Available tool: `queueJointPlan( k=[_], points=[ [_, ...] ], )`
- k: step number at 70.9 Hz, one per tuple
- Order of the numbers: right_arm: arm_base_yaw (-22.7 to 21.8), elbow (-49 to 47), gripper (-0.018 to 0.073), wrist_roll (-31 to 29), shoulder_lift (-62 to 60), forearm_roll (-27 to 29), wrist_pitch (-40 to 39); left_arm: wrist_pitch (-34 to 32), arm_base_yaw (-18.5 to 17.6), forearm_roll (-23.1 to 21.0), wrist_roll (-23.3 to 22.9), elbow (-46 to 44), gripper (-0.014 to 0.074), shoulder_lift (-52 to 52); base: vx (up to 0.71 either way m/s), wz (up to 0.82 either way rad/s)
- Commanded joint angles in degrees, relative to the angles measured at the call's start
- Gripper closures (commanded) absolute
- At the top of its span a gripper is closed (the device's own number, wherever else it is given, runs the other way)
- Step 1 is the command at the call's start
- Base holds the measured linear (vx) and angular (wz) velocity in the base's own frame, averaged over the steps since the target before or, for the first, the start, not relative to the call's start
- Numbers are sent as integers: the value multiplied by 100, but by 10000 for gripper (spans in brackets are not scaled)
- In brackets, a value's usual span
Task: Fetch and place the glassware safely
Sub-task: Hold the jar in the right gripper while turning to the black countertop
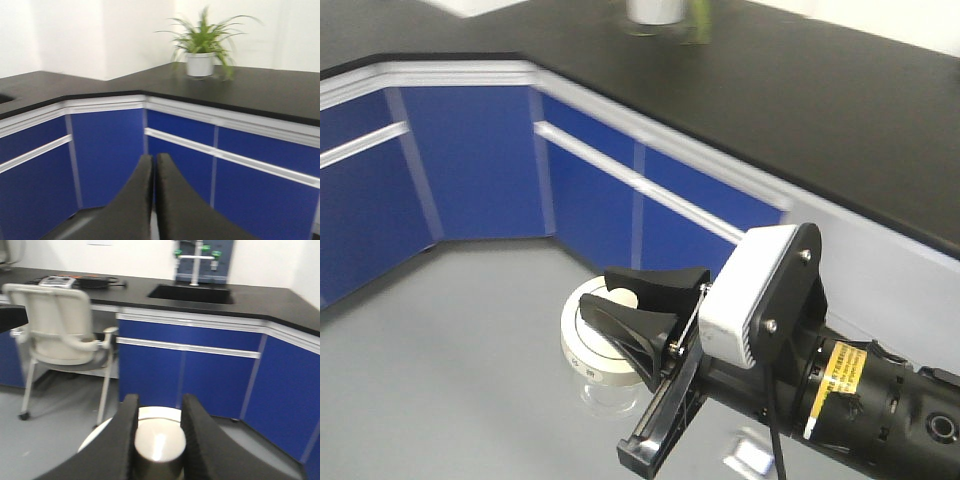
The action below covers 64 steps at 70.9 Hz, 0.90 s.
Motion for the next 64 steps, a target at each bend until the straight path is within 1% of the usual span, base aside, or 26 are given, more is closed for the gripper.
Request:
queueJointPlan(
  k=[1,49,64],
  points=[
    [-4,-176,563,11,-141,41,-558,-408,-42,-59,-22,-144,603,56,19,-73],
    [-4,-176,563,11,-141,41,-558,-408,-42,-59,-22,-144,603,56,19,-73],
    [-4,-176,563,11,-141,41,-564,-408,-42,-59,-22,-144,603,56,18,-56]
  ],
)
